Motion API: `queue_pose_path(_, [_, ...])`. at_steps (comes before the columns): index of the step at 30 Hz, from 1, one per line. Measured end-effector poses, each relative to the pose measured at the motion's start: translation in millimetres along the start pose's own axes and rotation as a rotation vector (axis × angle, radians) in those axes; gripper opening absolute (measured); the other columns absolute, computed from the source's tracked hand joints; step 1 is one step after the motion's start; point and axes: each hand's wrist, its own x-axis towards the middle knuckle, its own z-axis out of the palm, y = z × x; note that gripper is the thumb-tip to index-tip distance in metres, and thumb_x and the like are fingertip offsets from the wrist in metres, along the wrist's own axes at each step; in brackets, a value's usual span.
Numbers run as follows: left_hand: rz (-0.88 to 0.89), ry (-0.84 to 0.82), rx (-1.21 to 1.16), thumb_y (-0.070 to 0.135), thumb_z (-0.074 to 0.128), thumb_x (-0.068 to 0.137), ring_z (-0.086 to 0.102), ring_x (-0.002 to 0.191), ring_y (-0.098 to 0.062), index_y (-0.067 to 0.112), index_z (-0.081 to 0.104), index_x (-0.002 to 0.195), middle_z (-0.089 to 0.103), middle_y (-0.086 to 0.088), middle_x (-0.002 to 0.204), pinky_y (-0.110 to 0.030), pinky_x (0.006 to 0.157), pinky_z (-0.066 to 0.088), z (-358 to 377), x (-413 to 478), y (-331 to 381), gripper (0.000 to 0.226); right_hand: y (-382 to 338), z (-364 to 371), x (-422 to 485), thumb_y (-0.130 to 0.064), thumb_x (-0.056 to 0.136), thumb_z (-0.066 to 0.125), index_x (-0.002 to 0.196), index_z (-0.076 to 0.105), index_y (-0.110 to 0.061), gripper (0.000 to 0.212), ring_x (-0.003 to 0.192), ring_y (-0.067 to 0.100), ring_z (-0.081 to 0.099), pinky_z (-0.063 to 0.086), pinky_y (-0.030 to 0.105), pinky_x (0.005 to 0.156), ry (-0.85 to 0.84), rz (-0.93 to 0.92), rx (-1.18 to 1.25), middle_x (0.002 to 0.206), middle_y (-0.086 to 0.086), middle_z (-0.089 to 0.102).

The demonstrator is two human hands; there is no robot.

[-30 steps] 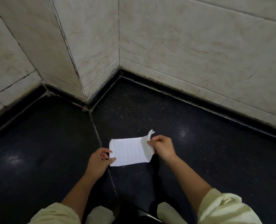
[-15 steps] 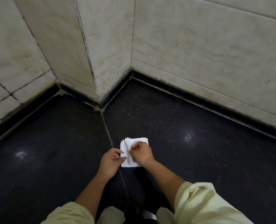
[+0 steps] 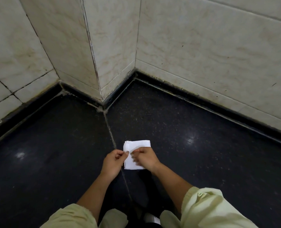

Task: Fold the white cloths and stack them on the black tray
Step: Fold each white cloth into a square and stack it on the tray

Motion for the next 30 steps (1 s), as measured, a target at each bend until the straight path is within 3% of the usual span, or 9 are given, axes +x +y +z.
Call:
queue_pose_path(4, [-0.013, 0.003, 0.100, 0.018, 0.075, 0.080, 0.062, 0.075, -0.015, 0.013, 0.064, 0.099, 0.065, -0.004, 0.085, -0.018, 0.060, 0.042, 0, 0, 2, 0.023, 2, -30, 3, -0.004, 0.090, 0.051, 0.082, 0.068, -0.009, 0.019, 0.063, 0.013, 0.059, 0.048, 0.021, 0.055, 0.129, 0.036, 0.022, 0.076, 0.005, 0.066])
queue_pose_path(8, [0.000, 0.048, 0.176, 0.016, 0.078, 0.077, 0.061, 0.079, -0.014, 0.012, 0.064, 0.098, 0.062, 0.002, 0.083, -0.019, 0.062, 0.041, -2, 1, 9, 0.025, 13, -60, 5, -0.005, 0.089, 0.053, 0.080, 0.066, -0.011, 0.016, 0.072, 0.018, 0.063, 0.054, 0.028, 0.063, 0.226, 0.095, -0.041, 0.082, 0.010, 0.068])
queue_pose_path(11, [-0.063, 0.124, 0.080, 0.017, 0.077, 0.077, 0.062, 0.088, -0.018, 0.013, 0.062, 0.097, 0.063, 0.001, 0.089, -0.028, 0.076, 0.049, -1, 1, 15, 0.025, 18, -65, 3, -0.006, 0.088, 0.056, 0.082, 0.066, -0.009, 0.013, 0.072, 0.018, 0.064, 0.052, 0.025, 0.059, 0.223, 0.116, -0.013, 0.082, 0.010, 0.068])
queue_pose_path(14, [-0.196, 0.053, -0.026, 0.020, 0.076, 0.077, 0.066, 0.089, -0.025, 0.013, 0.062, 0.079, 0.067, -0.007, 0.091, -0.042, 0.085, 0.055, 3, 4, 22, 0.015, 20, -58, -2, -0.010, 0.087, 0.058, 0.090, 0.067, -0.005, 0.010, 0.074, 0.019, 0.065, 0.053, 0.026, 0.059, 0.174, 0.117, 0.002, 0.089, 0.012, 0.070])
queue_pose_path(16, [-0.251, -0.009, -0.015, 0.021, 0.075, 0.077, 0.065, 0.076, -0.025, 0.006, 0.061, 0.069, 0.067, -0.011, 0.080, -0.037, 0.077, 0.056, 5, 6, 25, 0.022, 21, -52, -4, -0.012, 0.086, 0.061, 0.094, 0.067, -0.003, 0.014, 0.076, 0.020, 0.065, 0.055, 0.030, 0.063, 0.153, 0.114, -0.001, 0.094, 0.015, 0.070])
queue_pose_path(18, [-0.297, -0.059, -0.010, 0.020, 0.075, 0.077, 0.055, 0.058, -0.020, 0.005, 0.058, 0.066, 0.057, -0.010, 0.067, -0.028, 0.058, 0.046, 5, 6, 29, 0.025, 19, -48, -7, -0.013, 0.084, 0.064, 0.093, 0.067, -0.003, 0.013, 0.074, 0.019, 0.063, 0.054, 0.030, 0.061, 0.143, 0.113, 0.028, 0.092, 0.013, 0.069])
queue_pose_path(21, [-0.408, -0.115, -0.127, 0.016, 0.072, 0.078, 0.044, 0.053, -0.014, 0.003, 0.061, 0.079, 0.050, -0.005, 0.062, -0.023, 0.049, 0.033, 2, 5, 32, 0.017, 12, -49, -12, -0.013, 0.083, 0.065, 0.090, 0.065, -0.005, 0.011, 0.070, 0.017, 0.059, 0.046, 0.024, 0.054, 0.115, 0.172, 0.173, 0.082, 0.008, 0.065])
queue_pose_path(25, [-0.523, -0.249, -0.307, 0.012, 0.071, 0.076, 0.055, 0.073, -0.015, 0.009, 0.065, 0.092, 0.063, -0.006, 0.084, -0.024, 0.061, 0.041, -2, -4, 40, 0.017, 9, -60, -19, -0.013, 0.078, 0.062, 0.104, 0.068, -0.006, 0.028, 0.084, 0.021, 0.064, 0.050, 0.029, 0.065, 0.040, 0.254, 0.412, 0.090, 0.008, 0.069])
queue_pose_path(30, [-0.466, -0.371, -0.350, 0.013, 0.068, 0.077, 0.063, 0.094, -0.017, 0.014, 0.067, 0.104, 0.072, -0.004, 0.105, -0.027, 0.074, 0.047, 9, -10, 48, 0.027, 16, -76, -33, -0.008, 0.075, 0.058, 0.105, 0.068, -0.005, 0.032, 0.090, 0.024, 0.067, 0.054, 0.032, 0.070, 0.007, 0.262, 0.637, 0.097, 0.010, 0.071])
